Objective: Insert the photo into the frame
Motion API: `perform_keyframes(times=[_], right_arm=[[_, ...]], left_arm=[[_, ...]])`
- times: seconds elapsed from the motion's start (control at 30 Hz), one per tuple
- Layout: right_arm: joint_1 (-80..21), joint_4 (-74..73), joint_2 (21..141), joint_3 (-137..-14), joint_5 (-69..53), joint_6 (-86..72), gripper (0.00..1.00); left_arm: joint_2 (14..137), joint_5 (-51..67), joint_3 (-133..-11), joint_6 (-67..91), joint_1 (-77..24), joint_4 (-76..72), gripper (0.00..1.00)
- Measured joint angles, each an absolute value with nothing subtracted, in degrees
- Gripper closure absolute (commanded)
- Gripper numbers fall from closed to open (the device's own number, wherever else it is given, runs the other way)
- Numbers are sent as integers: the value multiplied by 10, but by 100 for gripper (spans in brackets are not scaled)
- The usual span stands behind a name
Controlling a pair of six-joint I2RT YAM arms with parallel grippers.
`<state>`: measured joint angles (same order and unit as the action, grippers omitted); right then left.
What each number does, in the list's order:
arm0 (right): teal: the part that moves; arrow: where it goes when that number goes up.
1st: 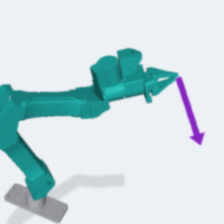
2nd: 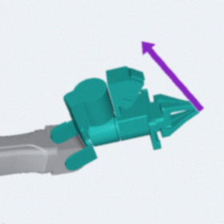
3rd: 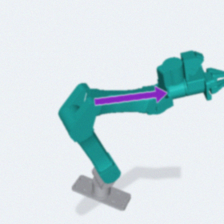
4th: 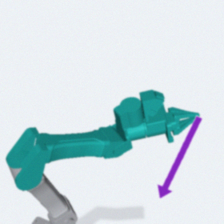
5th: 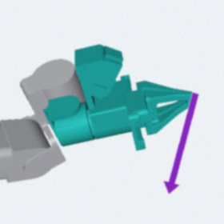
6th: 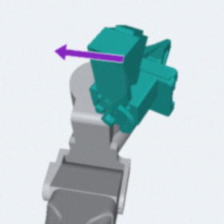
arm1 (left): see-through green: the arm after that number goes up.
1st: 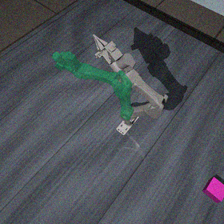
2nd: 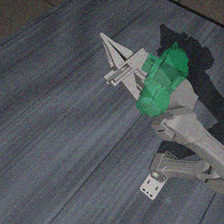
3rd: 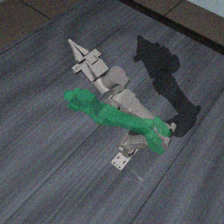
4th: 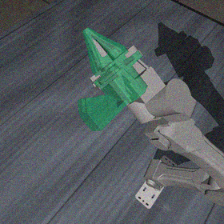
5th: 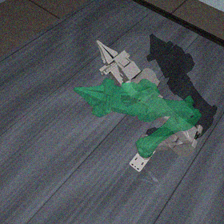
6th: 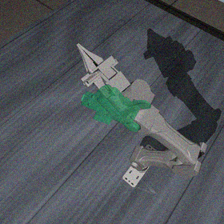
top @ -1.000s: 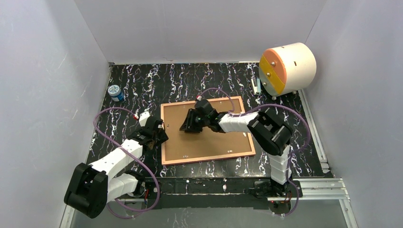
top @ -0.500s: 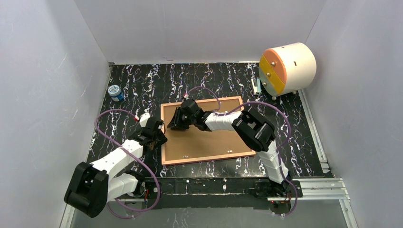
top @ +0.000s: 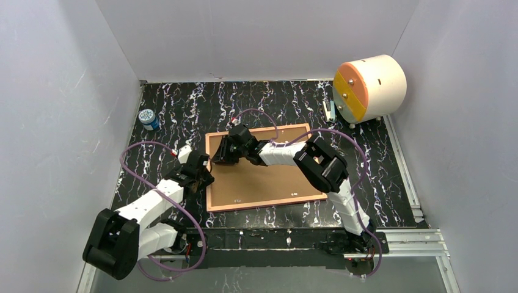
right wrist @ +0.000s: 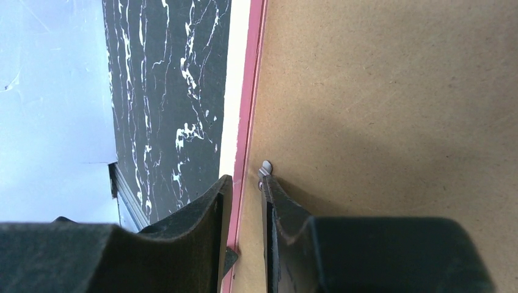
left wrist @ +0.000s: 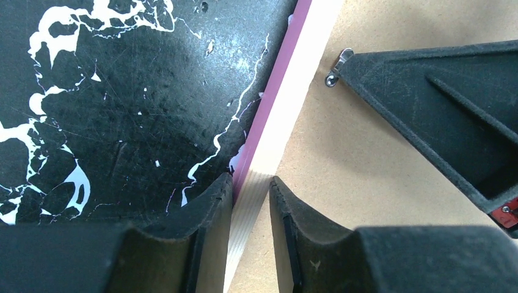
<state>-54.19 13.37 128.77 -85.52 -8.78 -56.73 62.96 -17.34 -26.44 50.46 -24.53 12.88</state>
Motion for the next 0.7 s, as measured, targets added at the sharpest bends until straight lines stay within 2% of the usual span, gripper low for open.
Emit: perform_keyframes(times=[0.3,0.7], right_arm=[[-537,149,1299,-863,-121,-545,64],[-529,190,1326,-881,-172,-526,65]], left_arm=[[637,-142,-269,506,-225,130,77],[637,-79,-269,491,-182,126,80]])
